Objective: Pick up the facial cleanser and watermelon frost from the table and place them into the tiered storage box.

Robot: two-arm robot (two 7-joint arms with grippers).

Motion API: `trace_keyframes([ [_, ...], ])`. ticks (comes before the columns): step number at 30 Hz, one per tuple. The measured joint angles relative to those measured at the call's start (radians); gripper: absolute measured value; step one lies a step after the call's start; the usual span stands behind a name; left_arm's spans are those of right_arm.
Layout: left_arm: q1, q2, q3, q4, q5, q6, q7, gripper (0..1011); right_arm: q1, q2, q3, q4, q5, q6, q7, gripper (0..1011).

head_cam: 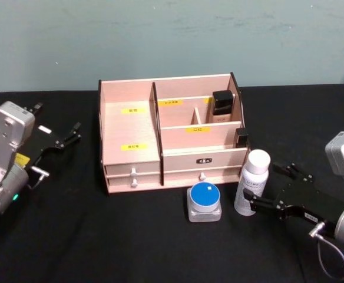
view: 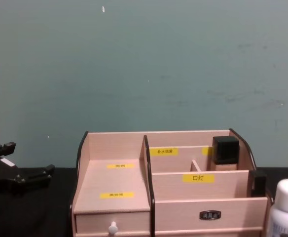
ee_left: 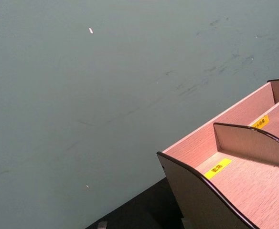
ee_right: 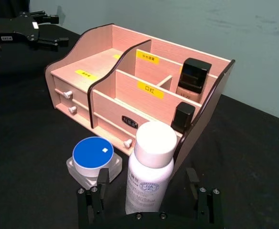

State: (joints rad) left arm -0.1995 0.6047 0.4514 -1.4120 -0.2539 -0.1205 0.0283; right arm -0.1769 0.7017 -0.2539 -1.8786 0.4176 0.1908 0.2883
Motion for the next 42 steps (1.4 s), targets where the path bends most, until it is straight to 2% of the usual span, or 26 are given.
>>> trace_keyframes([
  [22, 0.000, 0.000, 0.000, 0.000, 0.000, 0.000, 0.000, 1001, 0.065, -0.088, -0.002, 0.074, -0.038, 0.008, 0.055, 1000],
  [33, 0.000, 0.000, 0.000, 0.000, 0.000, 0.000, 0.000, 1001, 0.083, -0.111, -0.009, 0.096, -0.058, 0.021, 0.065, 1000],
  [42, 0.000, 0.000, 0.000, 0.000, 0.000, 0.000, 0.000, 1001, 0.095, -0.124, -0.013, 0.119, -0.078, -0.015, 0.077, 1000],
])
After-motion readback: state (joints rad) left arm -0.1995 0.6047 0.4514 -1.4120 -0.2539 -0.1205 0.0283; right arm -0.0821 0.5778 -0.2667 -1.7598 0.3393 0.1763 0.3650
